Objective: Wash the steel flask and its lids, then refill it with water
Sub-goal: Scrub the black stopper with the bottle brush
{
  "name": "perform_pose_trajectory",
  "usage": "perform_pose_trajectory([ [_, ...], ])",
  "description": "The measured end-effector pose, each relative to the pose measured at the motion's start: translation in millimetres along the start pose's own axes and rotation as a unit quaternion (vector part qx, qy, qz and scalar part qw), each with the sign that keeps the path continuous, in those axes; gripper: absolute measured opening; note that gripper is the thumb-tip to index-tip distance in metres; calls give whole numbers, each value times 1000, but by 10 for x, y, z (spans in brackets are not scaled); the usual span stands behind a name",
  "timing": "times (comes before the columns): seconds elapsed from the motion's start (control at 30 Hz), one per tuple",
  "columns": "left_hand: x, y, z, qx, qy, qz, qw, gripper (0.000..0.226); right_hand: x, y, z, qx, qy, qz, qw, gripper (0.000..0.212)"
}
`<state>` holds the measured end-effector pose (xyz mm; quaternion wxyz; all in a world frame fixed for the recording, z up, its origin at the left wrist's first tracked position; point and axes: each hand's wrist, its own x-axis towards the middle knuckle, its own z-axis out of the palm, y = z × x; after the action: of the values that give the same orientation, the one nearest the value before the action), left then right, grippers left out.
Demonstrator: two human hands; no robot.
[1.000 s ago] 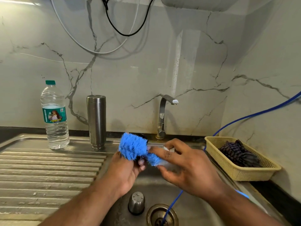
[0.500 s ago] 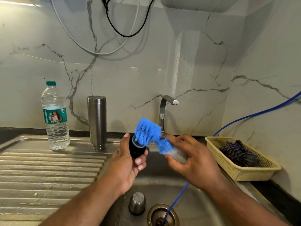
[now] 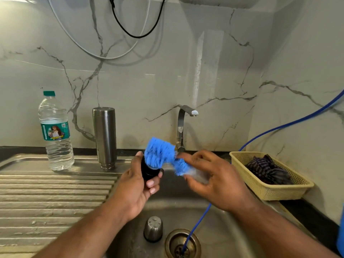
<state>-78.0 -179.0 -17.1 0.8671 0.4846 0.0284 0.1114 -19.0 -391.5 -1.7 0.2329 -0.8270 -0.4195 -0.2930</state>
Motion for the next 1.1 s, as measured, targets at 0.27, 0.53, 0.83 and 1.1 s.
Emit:
perform_pose_trajectory([
  [0.27,-5,-9,-13,9,-10,-3,1000,45,11,14,12,-10,2,24,1000,57],
  [0.53,-7,1,-1,8,-18,-1,1000,49,11,21,21,-5,6,32,999,55],
  [0.83,18,52,-12,2,-2,17,1000,51,-8,34,31,-24,-2,40,999,60],
  [1.1,-16,30,20,-1,6,23,1000,53,-21,25,-18,43,47,-19,998,54],
])
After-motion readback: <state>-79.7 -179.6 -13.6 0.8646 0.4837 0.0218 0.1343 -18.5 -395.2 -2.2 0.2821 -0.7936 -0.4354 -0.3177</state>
